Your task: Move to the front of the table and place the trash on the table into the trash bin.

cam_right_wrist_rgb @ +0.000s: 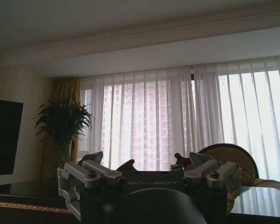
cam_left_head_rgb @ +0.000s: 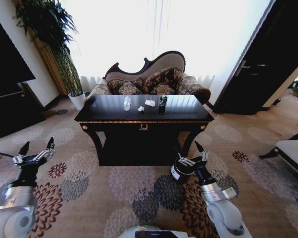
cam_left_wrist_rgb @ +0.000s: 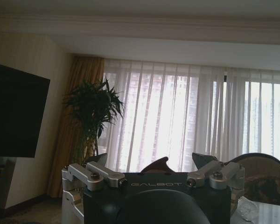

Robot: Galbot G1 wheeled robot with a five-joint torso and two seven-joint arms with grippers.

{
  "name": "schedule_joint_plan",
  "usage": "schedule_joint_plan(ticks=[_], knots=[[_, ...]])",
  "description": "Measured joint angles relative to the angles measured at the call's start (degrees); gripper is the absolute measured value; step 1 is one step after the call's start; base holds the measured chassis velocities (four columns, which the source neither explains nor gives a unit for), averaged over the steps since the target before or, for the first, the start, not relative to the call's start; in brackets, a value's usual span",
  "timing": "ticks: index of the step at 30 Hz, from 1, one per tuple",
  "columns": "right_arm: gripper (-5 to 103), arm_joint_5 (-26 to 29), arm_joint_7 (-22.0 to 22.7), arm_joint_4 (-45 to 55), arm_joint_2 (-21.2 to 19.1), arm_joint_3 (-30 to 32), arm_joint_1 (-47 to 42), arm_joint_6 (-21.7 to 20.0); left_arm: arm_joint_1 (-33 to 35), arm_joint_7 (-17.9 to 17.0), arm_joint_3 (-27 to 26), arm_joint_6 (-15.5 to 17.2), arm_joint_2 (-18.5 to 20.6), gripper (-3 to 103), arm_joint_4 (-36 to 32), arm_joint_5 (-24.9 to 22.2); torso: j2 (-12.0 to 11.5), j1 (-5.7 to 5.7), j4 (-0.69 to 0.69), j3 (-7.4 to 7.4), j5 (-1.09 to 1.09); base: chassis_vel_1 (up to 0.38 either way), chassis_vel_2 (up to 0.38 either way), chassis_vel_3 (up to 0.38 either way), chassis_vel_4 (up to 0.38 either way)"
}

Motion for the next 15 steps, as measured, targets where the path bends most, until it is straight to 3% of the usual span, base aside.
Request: schedule_joint_plan(ticks=[15], knots=[[100, 1.69, -0.38, -1.78, -0.75, 2.41, 1.1, -0.02, -0.13, 0.46, 0.02, -0.09, 0.21, 100, 0.0, -0.31, -0.02, 0.05, -0.01, 0.01, 0.0, -0.256, 0.265, 0.262, -0.272]])
